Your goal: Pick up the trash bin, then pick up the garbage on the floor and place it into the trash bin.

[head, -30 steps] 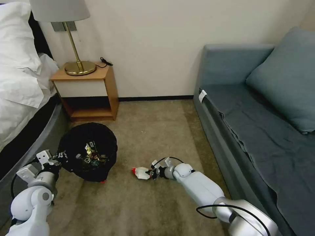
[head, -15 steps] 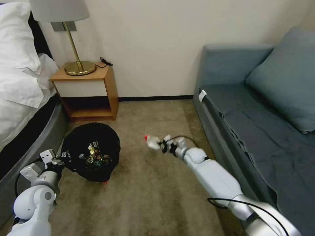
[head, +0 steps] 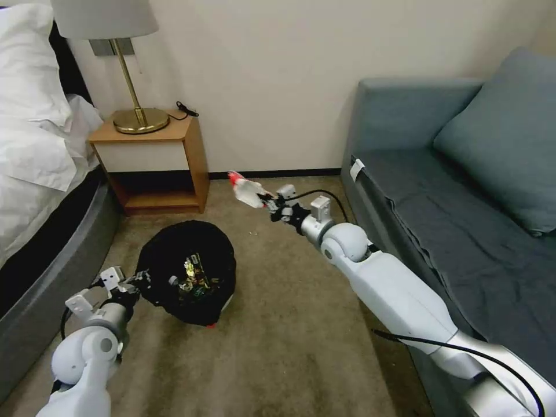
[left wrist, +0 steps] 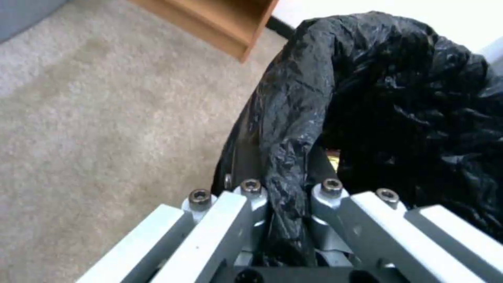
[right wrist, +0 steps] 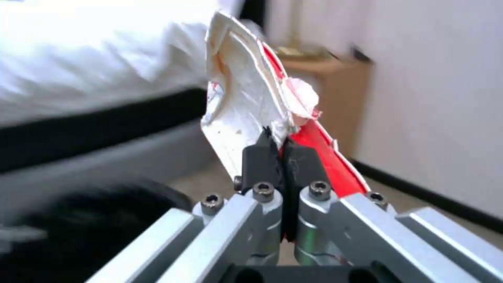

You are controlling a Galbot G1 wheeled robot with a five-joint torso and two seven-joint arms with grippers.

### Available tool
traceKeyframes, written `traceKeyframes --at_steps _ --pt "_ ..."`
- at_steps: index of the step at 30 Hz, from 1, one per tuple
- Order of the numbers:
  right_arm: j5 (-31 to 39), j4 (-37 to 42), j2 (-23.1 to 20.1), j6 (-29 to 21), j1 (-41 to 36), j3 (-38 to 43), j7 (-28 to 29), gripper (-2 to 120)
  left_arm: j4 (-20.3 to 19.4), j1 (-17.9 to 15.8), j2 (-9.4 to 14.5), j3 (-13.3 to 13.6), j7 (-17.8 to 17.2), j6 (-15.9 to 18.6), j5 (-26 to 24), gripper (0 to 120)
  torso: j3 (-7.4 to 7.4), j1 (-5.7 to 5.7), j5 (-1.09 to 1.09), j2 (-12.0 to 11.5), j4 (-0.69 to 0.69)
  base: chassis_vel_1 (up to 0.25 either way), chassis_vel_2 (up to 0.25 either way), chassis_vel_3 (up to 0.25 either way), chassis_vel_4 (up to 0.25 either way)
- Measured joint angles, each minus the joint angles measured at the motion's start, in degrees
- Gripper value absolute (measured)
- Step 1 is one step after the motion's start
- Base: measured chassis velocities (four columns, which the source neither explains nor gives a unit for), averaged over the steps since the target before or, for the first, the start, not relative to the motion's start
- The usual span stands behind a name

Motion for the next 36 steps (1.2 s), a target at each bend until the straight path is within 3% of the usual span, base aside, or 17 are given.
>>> traceKeyframes --at_steps 10,14,19,27,34,36 --pt "4.5 13.3 -4.8 -0.1 -0.2 -6.0 -0.2 0 1.9 -0.9 -0.3 0.5 0.4 -0.1 1.2 4 0.0 0.0 0.0 0.0 0.0 0.0 0.0 0.0 0.0" --pt "3.8 15.0 -6.5 -0.2 -1.8 -8.1 -1.1 0 1.7 -0.8 -0.7 0.7 0.6 -0.1 0.9 4 0.0 0.0 0.0 0.0 -0.03 0.0 0.0 0.0 0.0" --pt "-0.3 13.1 -5.4 0.5 -4.4 -10.0 -2.4 0 0.6 -0.2 -1.3 0.8 0.9 0.4 -0.1 4 0.0 0.0 0.01 0.0 -0.02 0.0 0.0 0.0 0.0" --pt "-5.7 6.0 0.8 2.1 -6.3 -12.1 -4.4 0 -1.0 0.6 -1.8 1.1 0.9 0.9 -0.7 4 0.0 0.0 0.01 0.0 0.0 0.0 0.0 0.0 0.0" --pt "-7.4 5.1 0.9 2.5 -7.1 -12.7 -4.6 1 -1.1 0.3 -1.9 1.0 0.8 1.0 -0.9 4 0.0 0.0 0.0 0.0 -0.01 0.0 0.0 0.0 0.0" --pt "-8.0 5.1 0.5 2.7 -7.3 -12.6 -4.9 9 -1.1 0.3 -1.9 1.0 0.7 1.1 -1.1 4 0.0 0.0 0.0 0.0 -0.01 0.0 0.0 0.0 0.0"
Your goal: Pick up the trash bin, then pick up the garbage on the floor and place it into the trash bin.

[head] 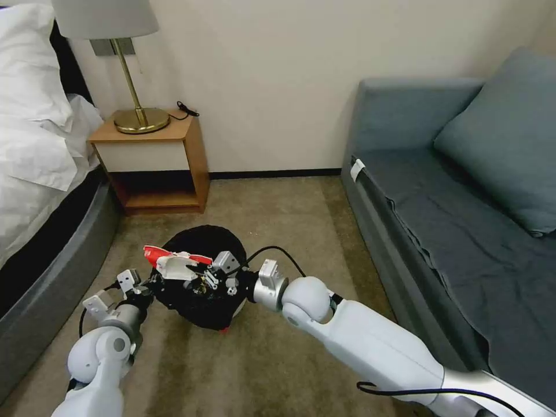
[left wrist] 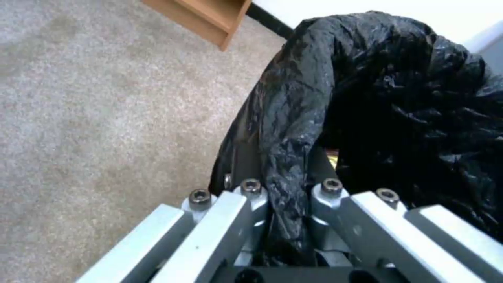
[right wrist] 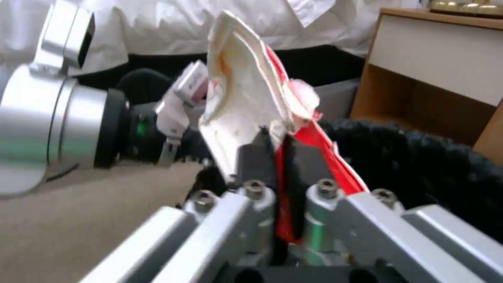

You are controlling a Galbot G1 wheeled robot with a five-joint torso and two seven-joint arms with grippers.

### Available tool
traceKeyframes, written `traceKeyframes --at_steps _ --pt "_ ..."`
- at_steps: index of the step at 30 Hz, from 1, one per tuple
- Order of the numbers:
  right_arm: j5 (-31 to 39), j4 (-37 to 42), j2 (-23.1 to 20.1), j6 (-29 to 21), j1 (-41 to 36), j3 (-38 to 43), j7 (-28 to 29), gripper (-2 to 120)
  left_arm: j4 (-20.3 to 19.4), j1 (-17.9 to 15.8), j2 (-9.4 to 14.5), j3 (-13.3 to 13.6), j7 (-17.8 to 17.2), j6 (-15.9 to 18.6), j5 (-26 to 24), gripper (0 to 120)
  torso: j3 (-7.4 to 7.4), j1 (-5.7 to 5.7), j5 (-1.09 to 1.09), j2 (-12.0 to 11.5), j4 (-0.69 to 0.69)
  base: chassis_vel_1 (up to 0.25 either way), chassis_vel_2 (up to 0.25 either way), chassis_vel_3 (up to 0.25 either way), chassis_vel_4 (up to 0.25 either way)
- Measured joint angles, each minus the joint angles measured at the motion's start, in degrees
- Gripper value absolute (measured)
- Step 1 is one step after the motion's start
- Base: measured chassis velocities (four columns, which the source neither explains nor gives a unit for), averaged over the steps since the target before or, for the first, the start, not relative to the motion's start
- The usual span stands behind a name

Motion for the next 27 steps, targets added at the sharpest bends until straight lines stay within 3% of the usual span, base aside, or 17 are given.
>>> traceKeyframes --at_steps 10,15,16,17,20,25,27 --pt "-1.4 0.2 -0.8 0.9 -1.5 2.0 -0.3 44 0.1 0.3 0.0 0.0 -0.7 0.5 -0.1 4 0.0 0.0 0.0 0.0 0.0 0.0 0.0 0.0 0.0" --pt "-1.3 2.8 -1.4 1.3 -3.0 5.6 -0.3 58 1.4 0.2 -0.2 0.1 -3.4 1.9 -0.8 4 0.0 0.0 0.0 0.0 0.01 0.0 0.0 0.0 0.0" --pt "-1.2 4.1 -2.6 1.4 -3.8 7.3 -0.3 65 1.9 0.1 -0.2 0.2 -5.3 2.9 -1.3 4 0.0 0.0 0.0 0.0 0.01 0.0 0.0 0.0 0.0" --pt "-1.2 4.1 -2.6 1.4 -3.8 7.3 -0.3 65 1.9 0.1 -0.2 0.2 -5.3 2.9 -1.3 4 0.0 0.0 0.0 0.0 0.01 0.0 0.0 0.0 0.0" --pt "-1.1 6.2 -6.3 2.2 -6.2 10.7 -0.5 82 3.5 -0.3 -0.3 0.3 -7.3 4.1 -1.6 4 0.0 0.0 0.0 0.0 0.0 0.0 0.0 0.0 0.0" --pt "-1.4 8.3 -8.7 2.8 -10.5 14.3 -0.9 98 5.2 -0.6 -0.5 0.3 -7.2 3.5 -1.4 4 -0.01 0.0 0.05 0.0 -0.01 0.0 0.0 0.0 0.0" --pt "-1.4 8.7 -8.8 2.8 -11.0 14.6 -0.9 99 5.3 -0.6 -0.6 0.3 -7.0 3.2 -1.3 4 -0.01 0.0 0.05 0.0 0.0 0.0 0.0 0.0 0.0"
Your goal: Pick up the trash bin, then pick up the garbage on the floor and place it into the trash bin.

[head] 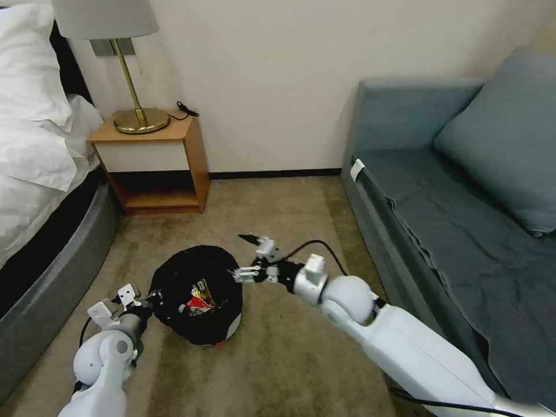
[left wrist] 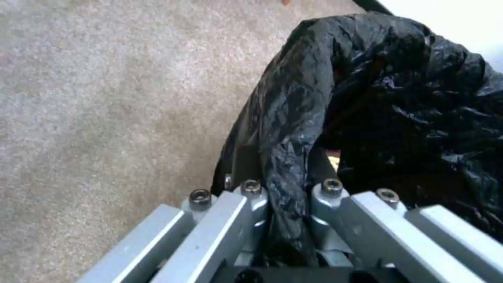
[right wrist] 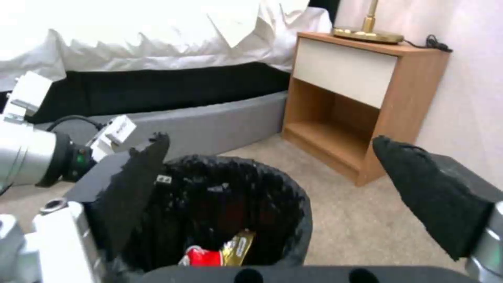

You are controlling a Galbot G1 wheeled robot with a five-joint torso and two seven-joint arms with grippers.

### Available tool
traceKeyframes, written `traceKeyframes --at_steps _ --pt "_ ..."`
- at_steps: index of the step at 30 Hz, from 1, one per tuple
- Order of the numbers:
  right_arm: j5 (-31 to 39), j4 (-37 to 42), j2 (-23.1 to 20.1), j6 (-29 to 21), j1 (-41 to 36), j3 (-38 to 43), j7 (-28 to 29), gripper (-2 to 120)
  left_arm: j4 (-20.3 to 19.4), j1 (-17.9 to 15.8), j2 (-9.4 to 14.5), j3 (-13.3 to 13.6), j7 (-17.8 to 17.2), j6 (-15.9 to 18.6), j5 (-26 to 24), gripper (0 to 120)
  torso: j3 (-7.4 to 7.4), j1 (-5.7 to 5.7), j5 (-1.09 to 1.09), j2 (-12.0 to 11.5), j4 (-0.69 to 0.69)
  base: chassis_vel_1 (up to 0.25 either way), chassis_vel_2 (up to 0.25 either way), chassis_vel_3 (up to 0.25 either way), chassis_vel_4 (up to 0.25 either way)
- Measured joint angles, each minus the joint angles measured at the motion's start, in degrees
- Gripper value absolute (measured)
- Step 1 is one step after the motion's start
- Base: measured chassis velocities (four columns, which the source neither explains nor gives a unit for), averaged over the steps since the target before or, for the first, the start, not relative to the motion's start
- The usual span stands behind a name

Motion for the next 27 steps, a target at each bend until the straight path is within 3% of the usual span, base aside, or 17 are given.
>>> traceKeyframes --at_steps 4,9,13,14,18,20,22,24,27 --pt "-0.3 1.3 -0.1 0.0 -1.8 1.7 0.8 100 0.0 0.4 0.0 0.0 1.6 -0.3 0.4 4 0.0 0.0 -0.02 0.0 0.01 0.0 0.0 0.0 0.0" --pt "-0.6 2.0 0.5 0.0 -3.6 4.0 2.2 100 -0.2 0.7 0.3 0.0 4.6 -1.7 1.2 21 0.01 0.0 -0.09 0.0 -0.01 0.0 0.0 0.0 0.0" --pt "-0.8 3.1 0.7 0.0 -5.7 6.8 4.0 100 -1.5 1.7 0.5 -0.6 10.7 -8.5 5.6 38 0.01 0.0 -0.06 0.0 0.0 0.0 0.0 0.0 0.0" --pt "-0.8 3.1 0.7 0.0 -5.7 6.8 4.0 100 -1.5 1.7 0.5 -0.6 10.7 -8.5 5.6 38 0.01 0.0 -0.06 0.0 0.0 0.0 0.0 0.0 0.0" --pt "-1.8 4.7 2.1 -0.5 -9.1 11.0 7.8 100 -4.1 3.2 0.2 -1.3 15.8 -14.9 7.9 57 0.01 0.0 -0.04 0.0 0.0 0.0 0.0 0.0 0.0" --pt "-1.9 4.9 2.5 -0.6 -9.7 11.6 8.5 100 -4.5 3.5 0.0 -1.5 16.3 -15.6 8.7 59 0.01 0.0 -0.04 0.0 0.0 0.0 0.0 0.0 0.0" --pt "-2.2 6.0 3.8 -0.8 -12.0 14.7 10.9 100 -6.0 4.6 -0.3 -1.9 18.2 -17.6 11.8 73 0.01 0.0 -0.05 0.0 0.01 0.0 0.0 0.0 0.0" --pt "-2.3 6.3 4.0 -0.8 -12.5 15.4 11.1 100 -6.5 4.9 -0.4 -1.9 18.6 -17.9 12.2 74 0.01 0.0 -0.04 0.0 0.01 0.0 0.0 0.0 0.0" --pt "-3.3 8.4 4.7 -0.8 -15.9 19.1 11.9 100 -8.6 5.9 -1.0 -2.1 20.3 -20.7 15.6 89 0.01 0.0 -0.04 0.0 0.0 0.0 0.0 0.0 0.0"
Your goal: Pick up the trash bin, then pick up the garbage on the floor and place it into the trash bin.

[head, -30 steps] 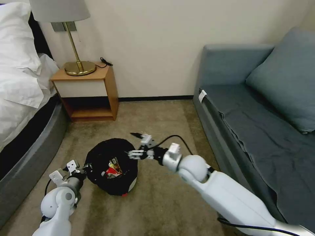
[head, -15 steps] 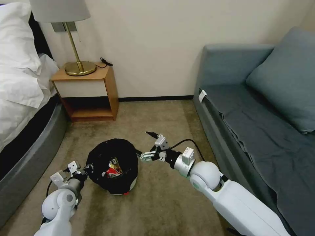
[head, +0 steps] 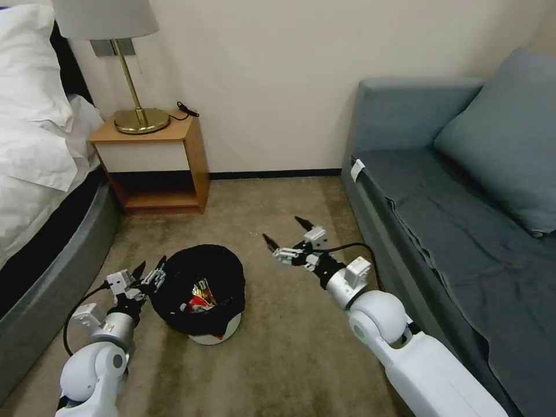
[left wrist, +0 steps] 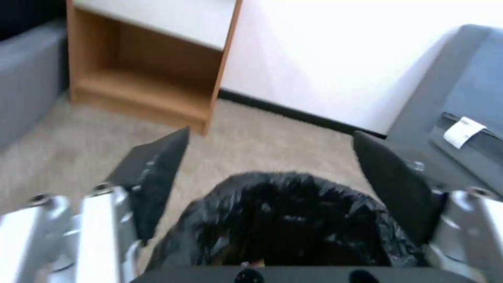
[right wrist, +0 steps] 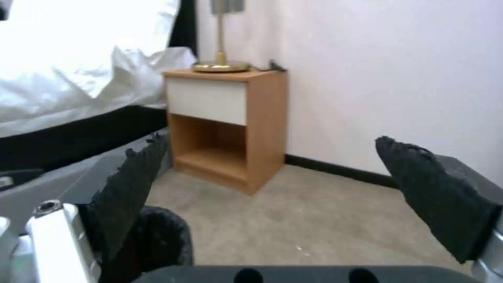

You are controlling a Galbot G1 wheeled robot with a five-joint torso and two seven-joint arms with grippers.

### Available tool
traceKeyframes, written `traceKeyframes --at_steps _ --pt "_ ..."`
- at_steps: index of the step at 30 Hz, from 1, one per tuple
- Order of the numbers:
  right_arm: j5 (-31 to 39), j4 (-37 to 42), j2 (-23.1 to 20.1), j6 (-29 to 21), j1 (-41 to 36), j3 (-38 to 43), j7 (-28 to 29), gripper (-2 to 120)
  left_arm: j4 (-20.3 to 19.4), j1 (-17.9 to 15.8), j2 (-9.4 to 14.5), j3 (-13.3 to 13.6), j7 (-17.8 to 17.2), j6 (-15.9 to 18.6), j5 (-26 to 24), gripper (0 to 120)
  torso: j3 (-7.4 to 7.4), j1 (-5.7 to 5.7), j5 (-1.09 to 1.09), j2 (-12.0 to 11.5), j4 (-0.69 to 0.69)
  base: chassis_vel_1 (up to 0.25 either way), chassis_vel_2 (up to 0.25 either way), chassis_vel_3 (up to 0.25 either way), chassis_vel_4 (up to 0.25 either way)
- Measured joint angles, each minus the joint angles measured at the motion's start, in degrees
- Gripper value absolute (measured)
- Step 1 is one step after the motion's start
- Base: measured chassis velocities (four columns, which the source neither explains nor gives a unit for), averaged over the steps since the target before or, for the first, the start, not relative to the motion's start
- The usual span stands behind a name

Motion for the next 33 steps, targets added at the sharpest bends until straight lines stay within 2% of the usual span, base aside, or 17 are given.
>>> traceKeyframes --at_steps 3,4,7,9,10,11,12,13,16,23,25,27,30,33 --pt "-0.7 0.7 0.5 0.0 -1.4 1.2 0.3 100 -0.4 0.3 -0.4 -0.1 0.6 -1.2 1.0 95 0.0 0.0 -0.02 0.0 0.0 0.0 0.0 0.0 0.0" --pt "-2.8 2.6 2.3 0.0 -4.8 3.9 1.1 100 -1.8 1.7 -1.7 -0.2 1.6 -3.2 1.9 99 0.0 0.0 0.0 0.0 0.0 0.0 0.0 0.0 0.0" --pt "-4.0 3.4 3.3 0.0 -6.5 5.2 1.5 100 -2.4 2.4 -2.4 -0.2 2.0 -4.2 2.3 100 0.0 0.0 0.0 0.0 0.0 0.0 0.0 0.0 0.0" --pt "-6.4 4.8 5.1 0.0 -9.2 7.2 2.3 100 -3.4 4.0 -3.6 -0.2 3.0 -6.4 3.4 100 -0.01 0.0 -0.01 0.0 0.0 0.0 0.0 0.0 0.0" --pt "-11.4 6.5 8.2 0.6 -14.0 10.5 3.0 100 -5.1 6.6 -5.7 -0.1 4.0 -10.5 4.2 100 -0.01 0.0 0.01 0.0 0.0 0.0 0.0 0.0 0.0" --pt "-14.0 7.3 9.6 1.0 -16.1 12.1 3.2 100 -5.8 7.9 -6.7 -0.1 4.2 -12.9 4.8 100 -0.01 0.0 -0.01 0.0 0.0 0.0 0.0 0.0 0.0" --pt "-14.0 7.3 9.6 1.0 -16.1 12.1 3.2 100 -5.8 7.9 -6.7 -0.1 4.2 -12.9 4.8 100 -0.01 0.0 -0.01 0.0 0.0 0.0 0.0 0.0 0.0" --pt "-15.1 7.7 10.2 1.2 -17.1 12.9 3.2 100 -6.2 8.6 -7.2 -0.1 4.2 -14.3 5.2 100 -0.01 0.0 -0.01 0.0 0.0 0.0 0.0 0.0 0.0" --pt "-20.0 9.8 13.4 1.8 -21.8 16.9 3.0 100 -7.5 11.1 -8.1 -0.4 4.0 -20.0 7.2 100 -0.01 0.0 -0.02 0.0 0.0 0.0 0.0 0.0 0.0" --pt "-22.7 11.4 16.5 2.7 -25.9 19.4 2.4 100 -9.6 13.4 -8.5 -1.1 2.6 -22.4 9.1 100 -0.01 0.0 -0.01 0.0 0.0 0.0 0.0 0.0 0.0" --pt "-23.9 11.8 17.6 3.6 -27.5 20.0 2.2 100 -10.5 15.8 -8.8 -0.4 1.3 -23.4 10.1 100 -0.01 0.0 -0.01 0.0 0.0 0.0 0.0 0.0 0.0" --pt "-24.2 11.8 17.9 3.8 -27.7 20.1 2.1 100 -10.7 16.5 -8.9 -0.1 0.9 -23.7 10.1 100 -0.01 -0.01 -0.01 0.0 0.0 0.0 0.0 0.0 0.0" --pt "-25.3 12.2 18.4 5.0 -28.6 20.4 1.9 100 -12.2 19.4 -9.0 1.1 -2.0 -24.6 10.8 100 0.0 0.0 -0.01 0.0 0.01 0.0 0.0 0.0 0.0" --pt "-25.5 12.4 18.4 5.4 -28.9 20.6 1.8 100 -13.1 20.2 -9.0 1.5 -2.4 -24.6 11.0 100 0.0 -0.01 -0.01 0.0 0.01 0.0 0.0 0.0 0.0"
